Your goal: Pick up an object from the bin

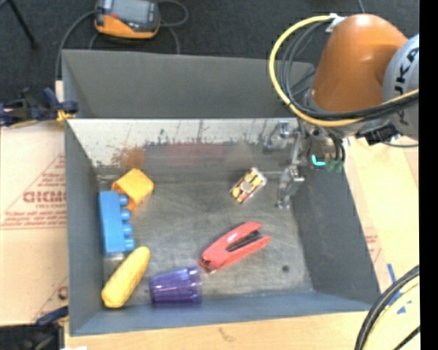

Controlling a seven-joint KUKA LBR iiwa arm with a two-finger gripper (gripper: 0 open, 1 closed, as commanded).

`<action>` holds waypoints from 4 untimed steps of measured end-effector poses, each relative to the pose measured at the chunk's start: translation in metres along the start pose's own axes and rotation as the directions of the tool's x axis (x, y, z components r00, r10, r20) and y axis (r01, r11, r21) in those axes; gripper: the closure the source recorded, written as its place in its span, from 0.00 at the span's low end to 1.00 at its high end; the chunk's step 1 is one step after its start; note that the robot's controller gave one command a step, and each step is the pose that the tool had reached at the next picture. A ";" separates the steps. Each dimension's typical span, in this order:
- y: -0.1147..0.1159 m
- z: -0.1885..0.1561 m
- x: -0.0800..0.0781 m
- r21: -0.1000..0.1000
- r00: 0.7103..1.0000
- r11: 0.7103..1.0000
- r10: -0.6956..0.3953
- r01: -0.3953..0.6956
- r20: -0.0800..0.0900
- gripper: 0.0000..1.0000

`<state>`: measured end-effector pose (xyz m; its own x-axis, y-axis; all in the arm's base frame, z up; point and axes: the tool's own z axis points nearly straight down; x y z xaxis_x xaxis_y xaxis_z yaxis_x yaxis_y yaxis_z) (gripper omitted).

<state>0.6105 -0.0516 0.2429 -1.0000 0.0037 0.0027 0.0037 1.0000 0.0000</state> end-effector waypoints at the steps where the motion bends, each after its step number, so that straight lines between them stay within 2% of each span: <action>1: 0.000 -0.004 -0.001 0.001 1.000 1.000 -0.001 0.001 0.008 0.00; 2: 0.003 0.023 0.002 0.004 0.997 0.997 -0.074 0.074 0.013 0.00; 3: 0.007 0.082 -0.010 0.004 0.989 0.989 -0.146 0.146 0.013 0.00; 4: -0.005 0.158 -0.014 0.005 0.973 0.973 -0.230 0.230 -0.005 1.00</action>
Offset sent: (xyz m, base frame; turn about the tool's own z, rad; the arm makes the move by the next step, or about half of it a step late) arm -0.0219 0.0192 -0.1435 -0.3418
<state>0.6238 -0.0569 0.0850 -0.9741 -0.2259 0.0073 -0.2259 0.9741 -0.0046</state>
